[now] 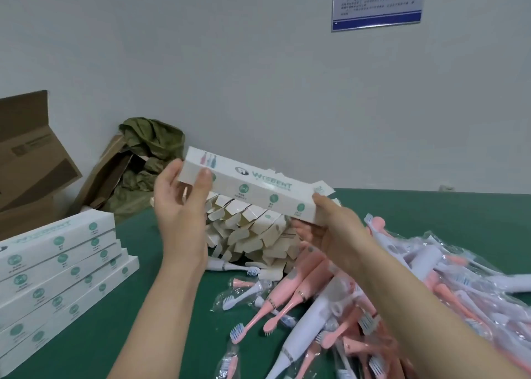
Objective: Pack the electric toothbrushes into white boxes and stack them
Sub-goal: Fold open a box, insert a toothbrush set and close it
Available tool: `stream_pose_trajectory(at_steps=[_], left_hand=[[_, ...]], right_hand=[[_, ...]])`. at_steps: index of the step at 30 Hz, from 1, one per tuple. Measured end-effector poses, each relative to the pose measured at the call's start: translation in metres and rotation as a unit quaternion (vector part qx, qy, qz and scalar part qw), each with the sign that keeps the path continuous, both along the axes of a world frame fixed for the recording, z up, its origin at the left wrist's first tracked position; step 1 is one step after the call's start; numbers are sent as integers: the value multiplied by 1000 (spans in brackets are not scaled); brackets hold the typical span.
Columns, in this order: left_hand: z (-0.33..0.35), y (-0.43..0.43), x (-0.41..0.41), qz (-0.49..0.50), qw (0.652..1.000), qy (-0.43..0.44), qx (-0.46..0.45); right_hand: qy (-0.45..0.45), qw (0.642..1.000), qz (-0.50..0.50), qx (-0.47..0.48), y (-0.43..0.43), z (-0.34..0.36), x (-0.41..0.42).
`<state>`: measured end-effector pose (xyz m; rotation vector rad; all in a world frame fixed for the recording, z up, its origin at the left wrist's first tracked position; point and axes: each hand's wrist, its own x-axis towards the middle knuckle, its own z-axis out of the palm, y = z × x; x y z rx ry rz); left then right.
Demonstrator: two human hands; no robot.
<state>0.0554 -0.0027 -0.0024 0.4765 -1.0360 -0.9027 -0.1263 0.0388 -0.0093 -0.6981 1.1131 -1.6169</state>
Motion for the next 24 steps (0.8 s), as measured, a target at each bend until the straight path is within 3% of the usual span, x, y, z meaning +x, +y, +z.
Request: stream_pose_trajectory(at_steps=[2,3,7,10,12,15,18,24], left_hand=[[-6,-2,-6,185,975,-121,29],[-8,-2,-9,232,960,-158,1],[-15,8,-27,206,910,-329,-145],[-23,14,-37,156,864,-429,-212],[-26,12,-37,170,847,-452,-223],[-24,10,-31,126,856,-463,-190],[-25,7,-28,134,827,-502,-215],[-21,10,-30,141,882,-408,-189]], right_hand=[[96,992,-74,-32,2,4,-6],[143,984,-93,-47,3,5,-7],[258,959,-83,-85,5,4,6],[276,954,-34,-112,9,6,20],[272,955,-30,-111,10,8,22],[322,941,-50,-92,9,9,20],[338,935,-37,-104,12,10,20],[393,911,-6,-128,14,8,21]])
